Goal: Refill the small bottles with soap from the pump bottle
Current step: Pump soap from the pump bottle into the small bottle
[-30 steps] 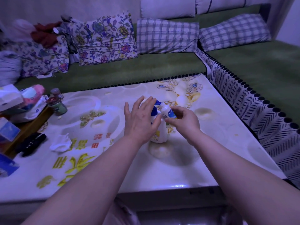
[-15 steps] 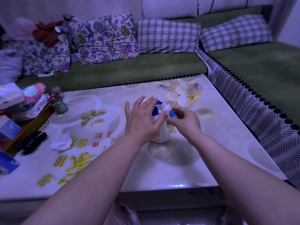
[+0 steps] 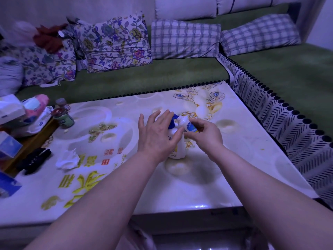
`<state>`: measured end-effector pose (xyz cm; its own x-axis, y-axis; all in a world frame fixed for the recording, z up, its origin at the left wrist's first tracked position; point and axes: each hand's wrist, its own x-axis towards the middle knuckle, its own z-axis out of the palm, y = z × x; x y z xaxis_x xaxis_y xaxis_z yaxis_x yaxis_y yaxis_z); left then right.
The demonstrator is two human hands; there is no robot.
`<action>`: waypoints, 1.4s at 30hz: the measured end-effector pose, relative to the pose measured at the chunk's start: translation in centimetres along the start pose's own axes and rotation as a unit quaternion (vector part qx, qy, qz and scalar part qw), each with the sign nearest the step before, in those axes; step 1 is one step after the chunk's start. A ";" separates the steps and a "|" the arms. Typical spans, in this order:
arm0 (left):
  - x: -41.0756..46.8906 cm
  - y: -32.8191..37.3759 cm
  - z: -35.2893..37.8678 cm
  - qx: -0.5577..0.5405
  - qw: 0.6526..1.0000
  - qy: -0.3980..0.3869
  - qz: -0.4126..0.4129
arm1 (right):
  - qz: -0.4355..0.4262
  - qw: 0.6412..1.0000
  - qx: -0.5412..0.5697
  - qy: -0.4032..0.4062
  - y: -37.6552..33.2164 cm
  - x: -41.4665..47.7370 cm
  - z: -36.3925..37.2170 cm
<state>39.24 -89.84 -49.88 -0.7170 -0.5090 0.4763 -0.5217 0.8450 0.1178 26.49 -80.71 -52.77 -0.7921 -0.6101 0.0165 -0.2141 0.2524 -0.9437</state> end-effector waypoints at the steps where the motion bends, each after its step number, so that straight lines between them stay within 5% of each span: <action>1: 0.0 0.0 0.0 0.002 1.000 0.000 -0.001 | 0.002 1.000 0.000 0.000 0.0 0.0 0.0; 42: 0.0 0.1 -0.4 0.000 1.000 -0.018 -0.012 | -0.004 0.999 0.032 -0.023 -0.3 -0.4 -0.2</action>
<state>39.32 -89.67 -49.53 -0.7197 -0.5353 0.4422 -0.5392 0.8321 0.1296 26.72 -80.42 -52.42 -0.7627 -0.6466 0.0110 -0.1831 0.1996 -0.9626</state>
